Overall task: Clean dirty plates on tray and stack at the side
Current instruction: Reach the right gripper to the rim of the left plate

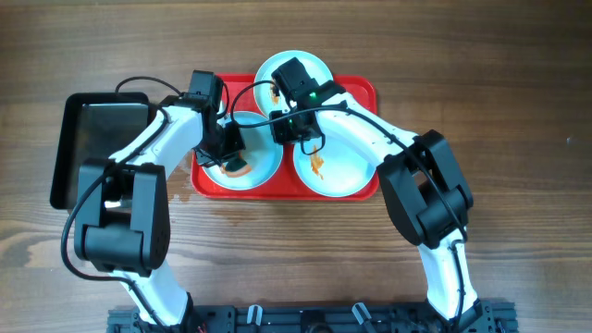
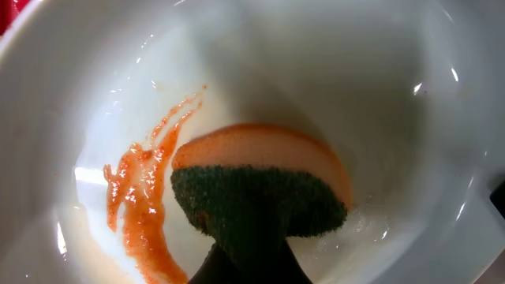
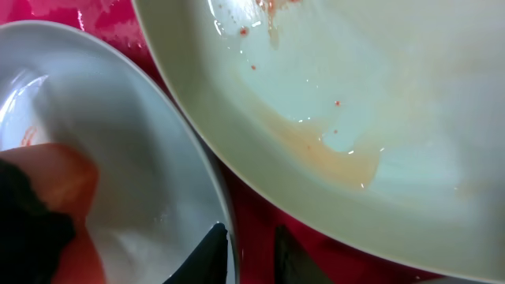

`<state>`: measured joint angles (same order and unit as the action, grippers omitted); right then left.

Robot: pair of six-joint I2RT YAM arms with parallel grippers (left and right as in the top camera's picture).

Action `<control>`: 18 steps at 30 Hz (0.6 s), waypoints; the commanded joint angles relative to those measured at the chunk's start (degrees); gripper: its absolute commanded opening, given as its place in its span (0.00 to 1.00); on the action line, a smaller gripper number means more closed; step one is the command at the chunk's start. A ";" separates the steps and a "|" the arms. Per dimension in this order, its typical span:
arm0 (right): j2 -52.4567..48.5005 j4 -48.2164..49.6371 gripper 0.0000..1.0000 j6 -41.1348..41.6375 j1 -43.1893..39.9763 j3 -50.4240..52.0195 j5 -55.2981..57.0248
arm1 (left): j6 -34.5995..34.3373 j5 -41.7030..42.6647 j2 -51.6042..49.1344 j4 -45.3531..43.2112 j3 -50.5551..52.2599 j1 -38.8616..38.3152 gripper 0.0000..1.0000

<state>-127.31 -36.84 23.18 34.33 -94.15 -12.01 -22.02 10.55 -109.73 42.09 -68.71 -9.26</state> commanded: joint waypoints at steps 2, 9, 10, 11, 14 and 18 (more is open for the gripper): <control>-0.81 2.93 0.21 2.93 0.02 4.02 -1.42 | -0.72 0.57 -0.09 0.07 0.46 0.24 0.04; -0.81 7.87 0.09 6.84 2.86 7.37 -0.09 | -0.72 0.57 0.55 0.35 0.46 0.24 0.04; -0.81 7.82 0.08 8.00 3.32 7.39 0.90 | -0.72 0.61 0.57 0.57 0.46 0.24 0.04; -0.81 7.85 0.07 8.57 3.80 7.39 1.27 | -0.72 1.03 0.83 0.81 0.46 0.24 0.04; -0.81 7.87 0.04 9.38 4.52 7.39 1.29 | -0.68 2.73 2.45 0.52 0.46 0.24 0.04; -0.81 6.97 0.04 9.31 4.50 7.39 1.22 | 2.36 3.41 5.05 -0.35 0.46 0.07 0.04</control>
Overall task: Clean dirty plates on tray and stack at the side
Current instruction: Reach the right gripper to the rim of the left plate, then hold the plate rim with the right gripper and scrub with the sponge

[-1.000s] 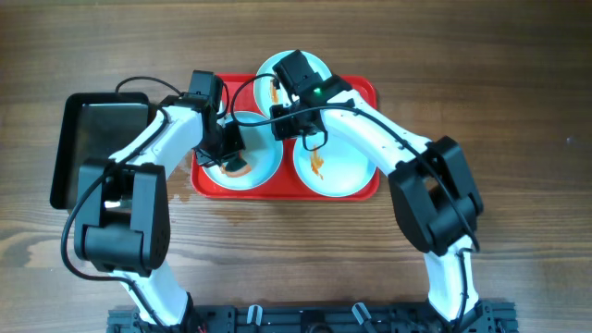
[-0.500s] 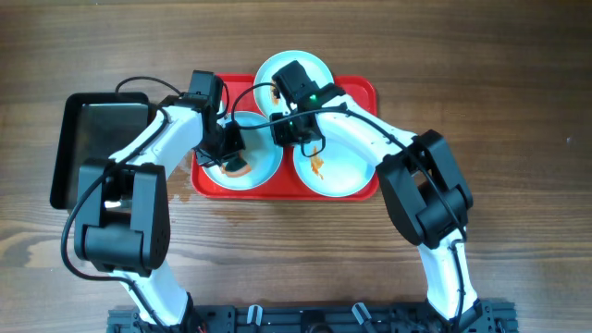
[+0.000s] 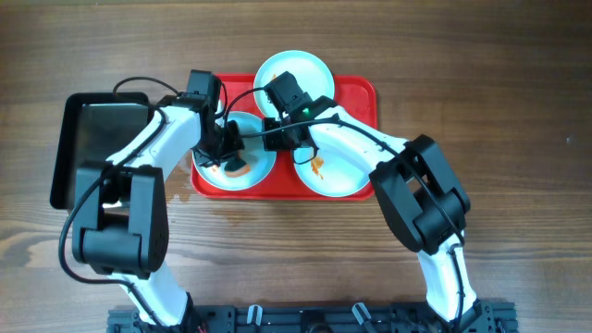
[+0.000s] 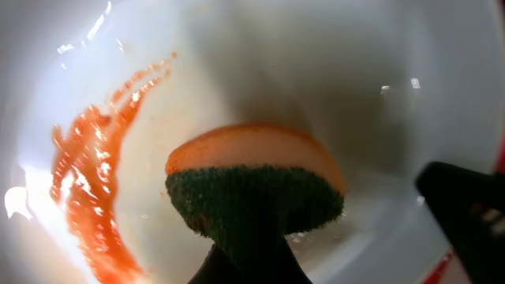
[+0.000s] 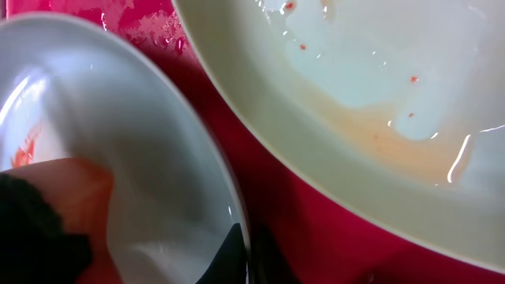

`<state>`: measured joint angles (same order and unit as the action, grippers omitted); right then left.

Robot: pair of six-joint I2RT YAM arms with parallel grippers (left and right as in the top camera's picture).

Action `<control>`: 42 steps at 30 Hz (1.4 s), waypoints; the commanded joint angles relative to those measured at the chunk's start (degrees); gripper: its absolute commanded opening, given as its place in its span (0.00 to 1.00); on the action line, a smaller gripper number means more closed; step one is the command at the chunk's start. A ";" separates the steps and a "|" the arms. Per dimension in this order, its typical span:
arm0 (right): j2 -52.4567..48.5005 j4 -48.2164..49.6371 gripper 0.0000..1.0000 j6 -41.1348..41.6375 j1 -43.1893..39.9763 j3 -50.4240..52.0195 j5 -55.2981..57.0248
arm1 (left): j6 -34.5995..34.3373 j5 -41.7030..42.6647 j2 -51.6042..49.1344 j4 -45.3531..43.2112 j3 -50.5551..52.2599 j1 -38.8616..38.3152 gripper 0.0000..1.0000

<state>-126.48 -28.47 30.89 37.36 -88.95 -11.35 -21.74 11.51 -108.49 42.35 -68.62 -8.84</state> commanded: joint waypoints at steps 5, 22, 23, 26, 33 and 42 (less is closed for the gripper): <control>-1.64 -2.01 0.04 1.44 1.42 2.19 0.37 | 1.99 2.40 3.69 -2.38 0.37 -1.07 0.04; 0.55 -8.41 0.04 2.14 -0.13 0.61 5.11 | -1.22 0.35 -0.37 -5.25 0.59 -4.13 0.04; 0.92 -8.63 0.04 2.10 -0.15 0.61 5.81 | -1.22 0.09 -0.37 -5.07 0.59 -4.13 0.04; 1.73 -9.57 0.04 2.10 -0.22 0.61 7.13 | -1.25 -2.38 -0.37 -4.42 0.59 -4.13 0.04; 1.79 -10.10 0.04 5.22 -0.22 0.61 9.46 | -2.80 -1.77 -0.39 -4.94 0.59 -5.64 0.04; 1.79 -10.38 0.04 5.27 -0.22 0.61 9.46 | -4.46 -3.26 -1.97 -8.81 4.17 -7.06 0.04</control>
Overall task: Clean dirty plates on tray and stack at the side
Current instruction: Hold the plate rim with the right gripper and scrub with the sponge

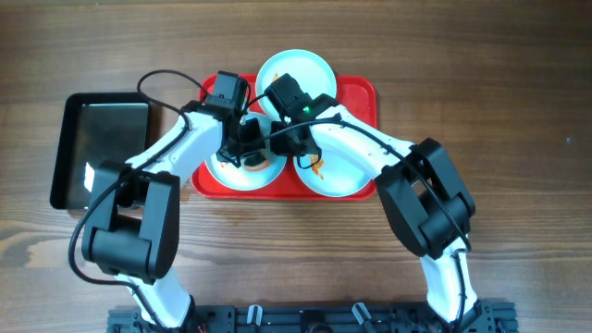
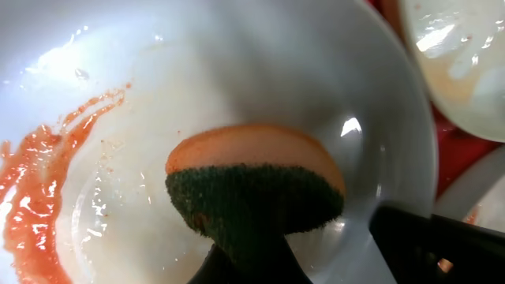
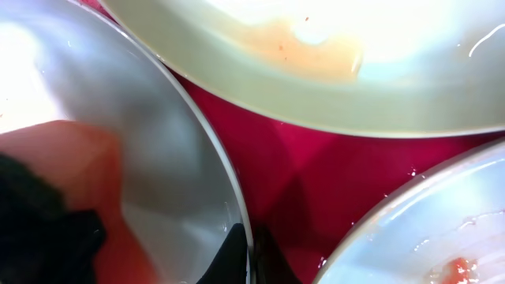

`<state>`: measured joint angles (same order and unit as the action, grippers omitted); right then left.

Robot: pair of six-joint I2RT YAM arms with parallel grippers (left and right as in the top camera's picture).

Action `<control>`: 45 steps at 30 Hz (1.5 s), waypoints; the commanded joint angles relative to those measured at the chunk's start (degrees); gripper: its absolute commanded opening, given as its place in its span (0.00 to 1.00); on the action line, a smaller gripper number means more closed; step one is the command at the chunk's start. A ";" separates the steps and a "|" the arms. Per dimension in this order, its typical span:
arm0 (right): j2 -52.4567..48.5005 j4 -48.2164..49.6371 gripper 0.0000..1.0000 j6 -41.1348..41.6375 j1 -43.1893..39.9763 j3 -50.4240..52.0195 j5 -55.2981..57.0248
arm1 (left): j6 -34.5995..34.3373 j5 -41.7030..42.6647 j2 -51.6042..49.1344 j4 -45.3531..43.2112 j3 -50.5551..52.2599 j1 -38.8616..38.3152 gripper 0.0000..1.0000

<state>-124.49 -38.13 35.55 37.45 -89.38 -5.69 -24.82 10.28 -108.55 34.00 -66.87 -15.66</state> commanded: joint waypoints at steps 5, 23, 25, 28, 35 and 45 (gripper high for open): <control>-0.20 -1.01 0.05 0.66 -0.31 1.05 4.50 | -1.36 -15.04 -2.10 1.40 3.08 0.33 0.04; -0.20 -1.31 0.04 0.68 -0.31 1.05 4.79 | -1.14 -16.55 5.90 6.64 -1.40 -0.15 0.04; -0.20 -1.29 0.04 0.68 -0.31 1.05 4.57 | -1.14 -8.66 5.79 3.21 -1.40 -0.44 0.04; -0.20 -1.14 0.04 0.68 -0.31 1.05 4.33 | -1.18 -5.07 4.13 0.15 -1.38 -0.87 0.04; -0.20 -1.11 0.04 0.66 -0.31 1.05 4.20 | -1.36 -4.33 -3.43 -6.21 -1.38 -1.38 0.04; -0.20 -1.14 0.04 0.50 -0.31 1.05 4.20 | -0.92 -21.81 -4.85 -0.61 -1.38 3.02 0.04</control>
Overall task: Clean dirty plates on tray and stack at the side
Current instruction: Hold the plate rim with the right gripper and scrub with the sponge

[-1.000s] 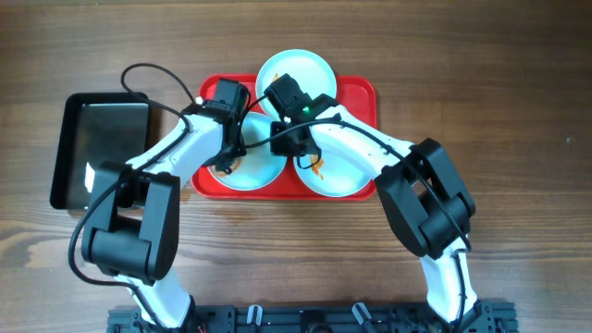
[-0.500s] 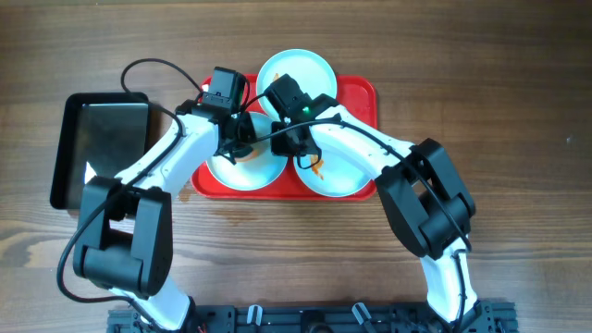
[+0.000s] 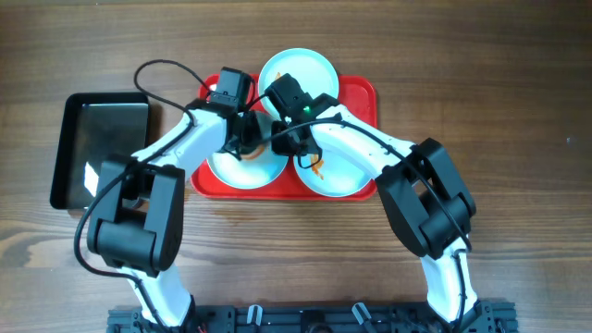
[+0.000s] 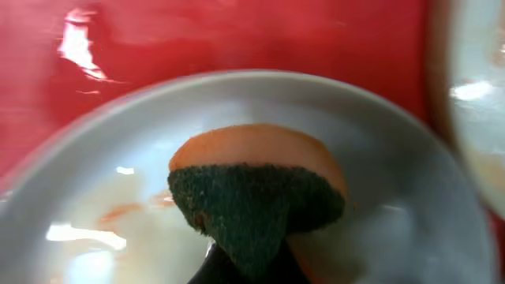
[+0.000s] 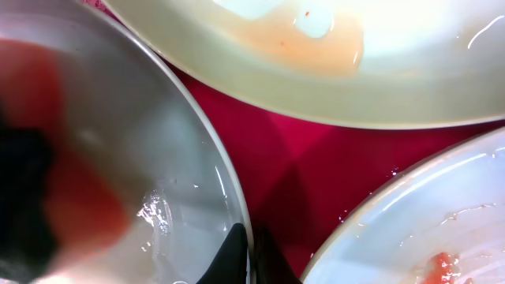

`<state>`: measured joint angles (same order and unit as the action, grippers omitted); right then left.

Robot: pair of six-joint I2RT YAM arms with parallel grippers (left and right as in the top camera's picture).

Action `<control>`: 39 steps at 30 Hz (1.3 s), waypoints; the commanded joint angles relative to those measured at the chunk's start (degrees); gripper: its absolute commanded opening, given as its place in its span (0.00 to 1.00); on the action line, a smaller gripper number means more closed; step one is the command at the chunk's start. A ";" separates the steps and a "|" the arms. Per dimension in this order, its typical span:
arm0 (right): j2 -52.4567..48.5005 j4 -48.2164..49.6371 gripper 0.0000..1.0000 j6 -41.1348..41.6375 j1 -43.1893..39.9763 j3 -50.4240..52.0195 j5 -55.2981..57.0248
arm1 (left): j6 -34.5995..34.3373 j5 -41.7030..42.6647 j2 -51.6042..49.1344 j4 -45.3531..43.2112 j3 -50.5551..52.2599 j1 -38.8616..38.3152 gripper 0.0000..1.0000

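Observation:
Three white plates sit on the red tray. My left gripper is shut on an orange sponge with a green scouring face, pressed into the left plate near its far rim. Only a faint red smear shows there. My right gripper is shut on that plate's right rim. The far plate carries a pale orange film. The right plate has red sauce.
A black tray lies on the wooden table to the left of the red tray. Both arms cross above the red tray's middle, with cables looping over its far left corner.
The sponge has gone from the left plate's middle to its far rim by the red tray. The thick red sauce seen then is now a faint smear. My right gripper still pinches the rim.
At first the sponge sat beside a thick sauce streak in the left plate, and my right fingers straddled its rim, apart. Then they were shut on the rim. The sponge later lay nearer the right gripper with sauce spread thin, and now the plate looks nearly white.

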<state>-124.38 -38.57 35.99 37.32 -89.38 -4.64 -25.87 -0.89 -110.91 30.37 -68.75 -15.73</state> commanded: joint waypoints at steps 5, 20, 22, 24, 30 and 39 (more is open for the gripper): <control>-0.31 -0.70 0.04 0.04 -0.17 1.05 3.15 | 0.09 -10.99 -2.49 8.98 0.48 6.36 0.04; -0.31 -0.44 0.04 0.07 -0.17 1.05 2.23 | -0.39 4.26 4.22 10.40 0.50 -0.68 0.04; -0.31 -0.09 0.04 0.07 -0.17 1.05 1.84 | -0.39 8.98 3.23 7.58 0.50 -1.31 0.04; -0.31 -0.07 0.04 0.07 -0.17 1.05 1.81 | -0.39 12.37 2.08 5.22 0.50 -1.95 0.04; -0.31 -0.11 0.04 -0.02 -0.17 1.05 1.84 | -0.33 11.63 -2.14 6.01 0.50 -2.38 0.04; -0.33 -0.28 0.04 -1.27 -0.24 1.05 1.84 | -0.31 -15.63 -2.45 18.64 0.50 0.63 0.04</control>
<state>-124.38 -38.30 35.70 37.36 -89.38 -5.10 -25.87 -1.45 -110.69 45.60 -70.19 -17.28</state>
